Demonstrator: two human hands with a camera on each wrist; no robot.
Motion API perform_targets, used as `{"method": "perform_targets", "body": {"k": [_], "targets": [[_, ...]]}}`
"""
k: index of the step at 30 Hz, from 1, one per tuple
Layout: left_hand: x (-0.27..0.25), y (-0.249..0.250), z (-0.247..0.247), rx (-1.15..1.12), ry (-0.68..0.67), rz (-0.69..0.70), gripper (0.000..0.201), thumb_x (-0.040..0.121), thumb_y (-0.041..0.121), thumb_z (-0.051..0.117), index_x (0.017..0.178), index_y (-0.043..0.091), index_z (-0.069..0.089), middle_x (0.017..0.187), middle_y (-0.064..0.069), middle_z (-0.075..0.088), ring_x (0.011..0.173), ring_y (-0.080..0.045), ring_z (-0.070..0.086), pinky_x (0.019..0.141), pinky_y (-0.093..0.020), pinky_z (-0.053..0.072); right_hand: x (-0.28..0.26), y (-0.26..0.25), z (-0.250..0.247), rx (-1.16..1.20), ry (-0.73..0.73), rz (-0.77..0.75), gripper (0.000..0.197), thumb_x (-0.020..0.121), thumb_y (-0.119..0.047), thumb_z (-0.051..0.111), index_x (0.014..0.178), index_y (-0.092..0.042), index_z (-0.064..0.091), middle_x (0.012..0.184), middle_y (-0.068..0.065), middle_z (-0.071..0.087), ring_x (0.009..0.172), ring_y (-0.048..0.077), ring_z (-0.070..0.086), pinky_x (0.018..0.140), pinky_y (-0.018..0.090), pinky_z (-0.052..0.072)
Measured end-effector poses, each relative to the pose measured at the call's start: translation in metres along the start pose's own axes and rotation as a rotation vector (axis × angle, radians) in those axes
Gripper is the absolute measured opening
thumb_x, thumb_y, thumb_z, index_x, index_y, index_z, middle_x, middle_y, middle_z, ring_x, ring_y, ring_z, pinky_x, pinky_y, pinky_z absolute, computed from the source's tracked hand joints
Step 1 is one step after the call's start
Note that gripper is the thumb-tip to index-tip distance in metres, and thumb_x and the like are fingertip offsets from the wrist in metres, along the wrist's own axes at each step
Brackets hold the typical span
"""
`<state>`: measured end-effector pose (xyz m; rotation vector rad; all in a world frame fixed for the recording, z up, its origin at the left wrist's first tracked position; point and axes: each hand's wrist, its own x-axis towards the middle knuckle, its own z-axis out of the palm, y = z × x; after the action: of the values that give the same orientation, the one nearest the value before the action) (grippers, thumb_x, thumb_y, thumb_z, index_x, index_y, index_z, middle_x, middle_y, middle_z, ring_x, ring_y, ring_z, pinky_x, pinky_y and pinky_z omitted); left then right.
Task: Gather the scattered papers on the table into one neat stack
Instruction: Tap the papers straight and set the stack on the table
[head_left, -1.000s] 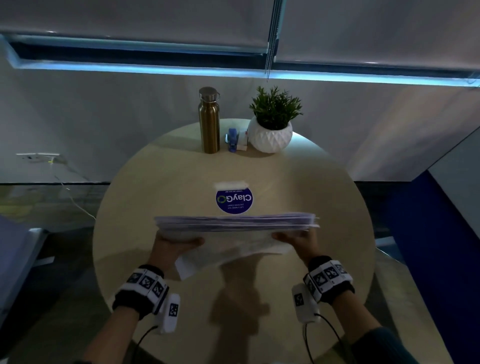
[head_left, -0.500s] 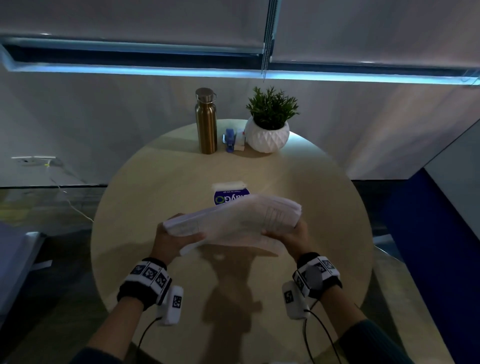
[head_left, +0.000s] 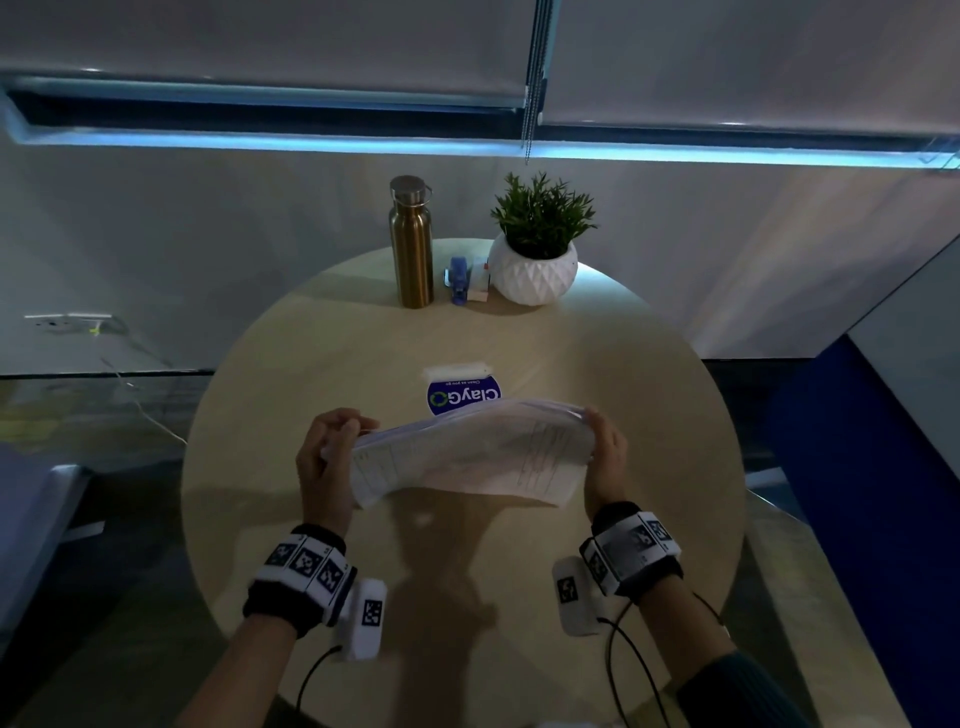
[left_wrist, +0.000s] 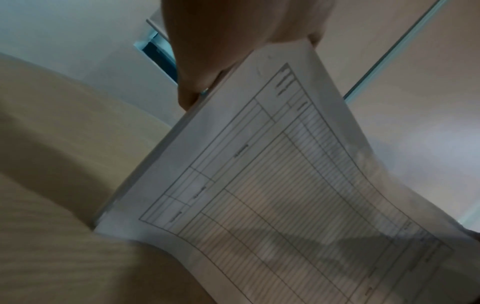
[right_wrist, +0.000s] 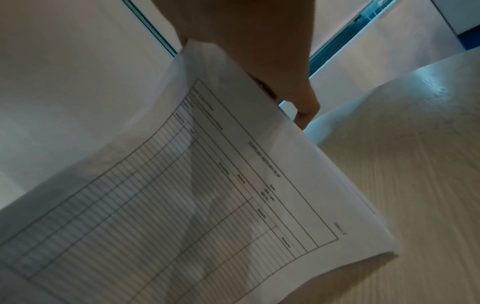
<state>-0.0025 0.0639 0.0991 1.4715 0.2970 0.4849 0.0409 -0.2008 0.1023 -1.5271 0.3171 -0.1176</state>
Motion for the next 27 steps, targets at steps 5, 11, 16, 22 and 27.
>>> {"method": "perform_targets", "body": {"k": [5,11,16,22,27], "targets": [[0.001,0.002,-0.004,0.048,-0.034,0.049,0.019,0.074,0.026,0.065,0.088,0.017,0.057,0.087,-0.007,0.064,0.08,-0.009,0.062,0.07,-0.014,0.05,0.0,-0.003,-0.002,-0.005,-0.025,0.024,0.042,0.066,-0.058,0.043,0.07,-0.023,0.064,0.085,0.005,0.059,0.083,0.025,0.05,0.074,0.036,0.035],[-0.004,-0.004,-0.007,0.148,0.058,0.082,0.033,0.084,0.043,0.054,0.099,0.014,0.055,0.099,-0.005,0.063,0.089,-0.011,0.059,0.069,-0.012,0.047,0.003,-0.003,-0.006,-0.034,0.0,-0.033,0.05,0.073,-0.061,0.038,0.072,-0.018,0.064,0.084,0.002,0.062,0.08,0.022,0.053,0.074,0.036,0.037],[-0.01,-0.006,-0.005,0.159,-0.005,0.045,0.013,0.096,0.026,0.044,0.099,0.015,0.052,0.094,0.004,0.055,0.077,0.012,0.052,0.064,-0.004,0.042,0.0,-0.004,-0.012,0.011,-0.077,-0.11,0.06,0.073,-0.063,0.041,0.087,-0.009,0.064,0.088,0.001,0.063,0.073,0.001,0.058,0.07,0.023,0.044],[-0.009,-0.001,-0.003,0.18,0.005,0.039,0.012,0.097,0.014,0.042,0.102,0.008,0.05,0.092,0.006,0.053,0.074,0.016,0.051,0.059,-0.002,0.04,-0.005,-0.007,-0.017,0.067,-0.077,-0.224,0.006,0.082,-0.019,0.057,0.085,-0.015,0.054,0.092,0.009,0.056,0.076,0.005,0.061,0.066,0.011,0.049],[-0.007,0.001,-0.004,0.192,0.008,0.059,0.019,0.095,0.023,0.044,0.101,0.007,0.05,0.09,0.004,0.053,0.074,0.015,0.051,0.061,-0.003,0.04,-0.002,-0.009,-0.024,0.036,-0.082,-0.287,0.018,0.086,0.002,0.059,0.079,-0.015,0.055,0.088,0.014,0.056,0.081,0.026,0.059,0.069,0.023,0.053]]}}
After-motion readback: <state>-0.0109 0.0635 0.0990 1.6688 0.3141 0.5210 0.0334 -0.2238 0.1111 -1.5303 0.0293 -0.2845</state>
